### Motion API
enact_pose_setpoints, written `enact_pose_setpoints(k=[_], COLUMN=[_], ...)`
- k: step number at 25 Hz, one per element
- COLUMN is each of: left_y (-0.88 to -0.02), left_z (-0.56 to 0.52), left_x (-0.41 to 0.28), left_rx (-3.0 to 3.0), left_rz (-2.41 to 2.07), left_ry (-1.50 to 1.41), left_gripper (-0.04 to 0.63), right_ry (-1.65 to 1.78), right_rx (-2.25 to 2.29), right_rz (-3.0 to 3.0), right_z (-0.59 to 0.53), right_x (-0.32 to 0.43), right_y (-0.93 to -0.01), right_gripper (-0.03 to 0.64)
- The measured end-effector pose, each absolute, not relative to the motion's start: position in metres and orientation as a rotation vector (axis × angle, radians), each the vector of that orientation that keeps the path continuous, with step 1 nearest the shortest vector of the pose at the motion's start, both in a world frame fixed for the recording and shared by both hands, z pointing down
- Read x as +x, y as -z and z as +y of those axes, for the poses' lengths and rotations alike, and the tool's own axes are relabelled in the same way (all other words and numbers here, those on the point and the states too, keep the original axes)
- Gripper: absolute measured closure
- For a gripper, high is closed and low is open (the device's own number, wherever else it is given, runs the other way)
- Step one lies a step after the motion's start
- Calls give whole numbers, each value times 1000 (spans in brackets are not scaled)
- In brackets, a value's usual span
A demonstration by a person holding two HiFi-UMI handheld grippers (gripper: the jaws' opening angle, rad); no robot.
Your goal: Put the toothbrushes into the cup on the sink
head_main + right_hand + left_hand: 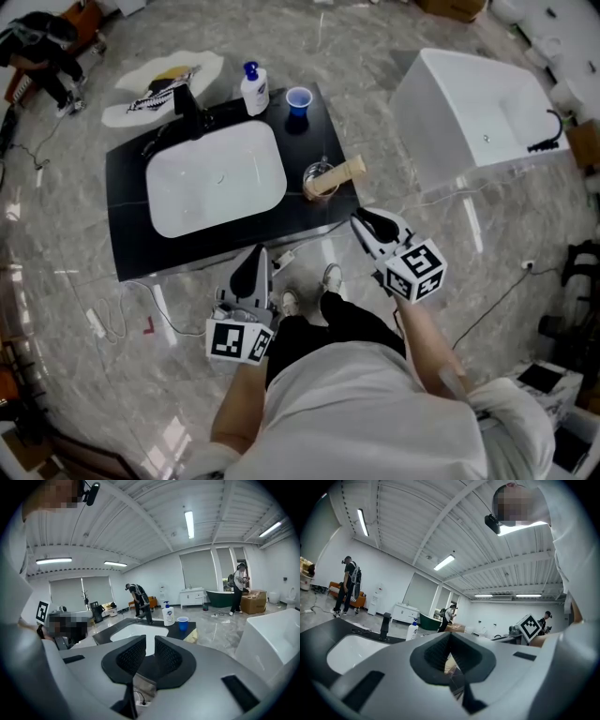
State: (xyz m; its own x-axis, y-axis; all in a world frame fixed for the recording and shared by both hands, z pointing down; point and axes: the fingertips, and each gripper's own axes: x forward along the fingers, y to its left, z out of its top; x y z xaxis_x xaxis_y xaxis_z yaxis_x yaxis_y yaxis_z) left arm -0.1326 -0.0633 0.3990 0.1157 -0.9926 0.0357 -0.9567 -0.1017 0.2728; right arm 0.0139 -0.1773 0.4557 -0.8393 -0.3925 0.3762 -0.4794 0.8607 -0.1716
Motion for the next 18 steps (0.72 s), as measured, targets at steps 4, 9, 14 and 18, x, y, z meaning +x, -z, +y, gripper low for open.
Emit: enact_pose_setpoints(k=[4,9,14,18], left_y=[-404,-404,-403,-405], left_z=[-56,-48,-42,-38], left_x=[-130,-127,-125,-121], left_rx=[2164,2158,2158,2182], left_rz=[-1922,-1929,-1933,-1932], left_ry=[205,193,179,194], left_gripper=[592,592,592,592], right_ry=[-369,-351,-341,-326], right_rx=[604,557,510,468], right_rz=[-2718,-2723,-2738,-2752], right_z=[-158,-139,-123,-109], right_x=[6,0,-5,-14], right_y=[-448,-441,-434,-429], right_gripper=[542,550,552,554])
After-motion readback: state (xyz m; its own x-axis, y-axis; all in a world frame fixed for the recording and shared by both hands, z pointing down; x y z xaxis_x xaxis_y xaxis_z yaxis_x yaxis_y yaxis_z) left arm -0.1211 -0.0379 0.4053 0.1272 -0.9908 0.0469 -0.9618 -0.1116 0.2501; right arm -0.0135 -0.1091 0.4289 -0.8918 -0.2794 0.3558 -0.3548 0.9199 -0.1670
